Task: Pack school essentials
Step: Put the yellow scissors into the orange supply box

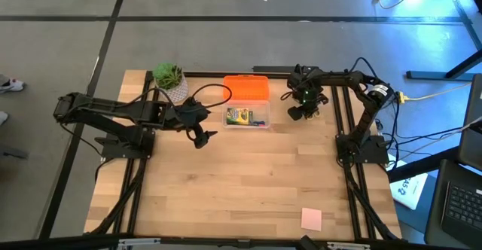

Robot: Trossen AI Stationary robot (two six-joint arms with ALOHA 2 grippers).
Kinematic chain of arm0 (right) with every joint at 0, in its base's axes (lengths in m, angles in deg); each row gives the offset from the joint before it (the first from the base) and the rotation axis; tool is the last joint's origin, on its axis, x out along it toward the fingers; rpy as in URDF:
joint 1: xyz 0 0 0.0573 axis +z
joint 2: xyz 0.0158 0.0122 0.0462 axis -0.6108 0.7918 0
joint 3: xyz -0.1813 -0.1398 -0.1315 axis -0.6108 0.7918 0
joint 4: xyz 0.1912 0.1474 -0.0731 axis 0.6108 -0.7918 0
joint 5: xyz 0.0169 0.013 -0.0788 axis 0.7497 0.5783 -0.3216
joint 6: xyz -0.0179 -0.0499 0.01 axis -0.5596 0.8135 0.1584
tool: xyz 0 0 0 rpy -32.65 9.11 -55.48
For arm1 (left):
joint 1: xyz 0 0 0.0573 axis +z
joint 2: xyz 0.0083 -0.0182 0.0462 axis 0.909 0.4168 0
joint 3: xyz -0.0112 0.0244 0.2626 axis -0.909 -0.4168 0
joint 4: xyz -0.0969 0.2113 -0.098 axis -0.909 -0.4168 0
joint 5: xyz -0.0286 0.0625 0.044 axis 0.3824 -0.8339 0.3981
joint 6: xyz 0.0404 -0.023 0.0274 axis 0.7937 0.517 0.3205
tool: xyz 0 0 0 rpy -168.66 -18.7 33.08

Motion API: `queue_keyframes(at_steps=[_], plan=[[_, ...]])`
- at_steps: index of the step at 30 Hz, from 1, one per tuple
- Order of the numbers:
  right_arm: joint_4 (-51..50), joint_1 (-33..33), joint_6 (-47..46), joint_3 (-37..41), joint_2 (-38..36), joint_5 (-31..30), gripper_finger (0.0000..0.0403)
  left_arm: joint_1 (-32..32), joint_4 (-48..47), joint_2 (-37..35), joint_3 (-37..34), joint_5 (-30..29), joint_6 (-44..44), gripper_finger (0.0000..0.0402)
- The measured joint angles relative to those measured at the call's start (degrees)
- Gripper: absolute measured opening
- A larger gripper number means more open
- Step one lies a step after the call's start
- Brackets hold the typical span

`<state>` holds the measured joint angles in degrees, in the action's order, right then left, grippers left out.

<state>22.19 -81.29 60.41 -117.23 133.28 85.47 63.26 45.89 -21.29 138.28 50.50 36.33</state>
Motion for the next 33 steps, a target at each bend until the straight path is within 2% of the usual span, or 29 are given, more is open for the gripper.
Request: queue_keyframes(at_steps=[22,33], plan=[[-5.01,10.19,-3.63,-1.57,0.11,0.84,0.0018,-0.04,-0.01,0.00,0.00,0.03,0.03,0.0400],[-11.44,12.89,-5.02,-1.60,-0.83,0.53,0.0018,-0.04,-0.04,-0.02,0.00,0.04,0.04,0.0400]])
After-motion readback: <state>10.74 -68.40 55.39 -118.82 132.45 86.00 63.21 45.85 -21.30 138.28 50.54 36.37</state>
